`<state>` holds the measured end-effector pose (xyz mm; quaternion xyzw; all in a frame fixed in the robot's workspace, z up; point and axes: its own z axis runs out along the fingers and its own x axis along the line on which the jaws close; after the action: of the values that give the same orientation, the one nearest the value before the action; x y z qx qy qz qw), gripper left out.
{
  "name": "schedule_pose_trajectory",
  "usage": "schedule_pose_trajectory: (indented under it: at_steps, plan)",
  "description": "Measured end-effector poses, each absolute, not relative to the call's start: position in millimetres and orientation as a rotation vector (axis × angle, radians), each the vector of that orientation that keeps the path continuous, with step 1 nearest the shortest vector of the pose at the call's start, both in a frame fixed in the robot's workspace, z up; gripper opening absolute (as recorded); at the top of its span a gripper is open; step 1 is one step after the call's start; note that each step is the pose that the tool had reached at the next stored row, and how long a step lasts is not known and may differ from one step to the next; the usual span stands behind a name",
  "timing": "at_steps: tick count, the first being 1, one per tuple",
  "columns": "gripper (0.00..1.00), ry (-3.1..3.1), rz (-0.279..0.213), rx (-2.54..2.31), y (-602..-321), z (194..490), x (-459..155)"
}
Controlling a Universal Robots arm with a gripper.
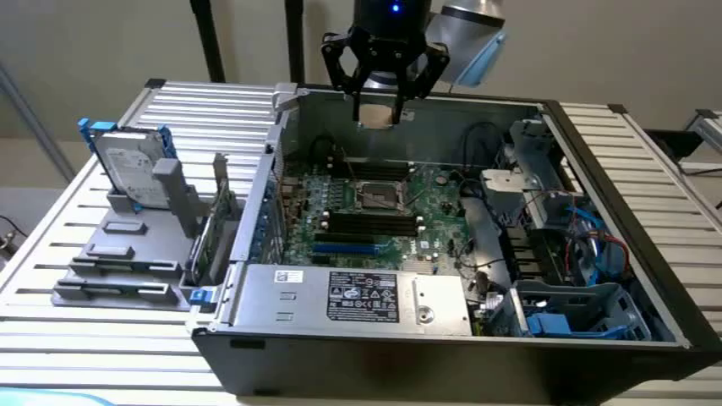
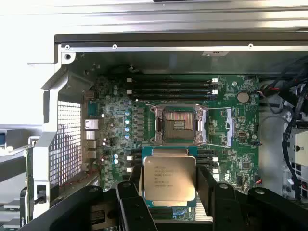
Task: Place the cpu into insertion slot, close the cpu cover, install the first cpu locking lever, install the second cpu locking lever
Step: 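Place the cpu into insertion slot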
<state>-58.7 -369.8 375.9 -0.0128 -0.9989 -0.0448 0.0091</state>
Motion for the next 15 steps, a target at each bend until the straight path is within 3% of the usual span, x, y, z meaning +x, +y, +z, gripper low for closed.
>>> schedule_pose_trajectory:
  at_steps: [15]
  plan:
    - [0.54, -3.12, -0.138, -0.04, -368.4, 375.6, -57.8]
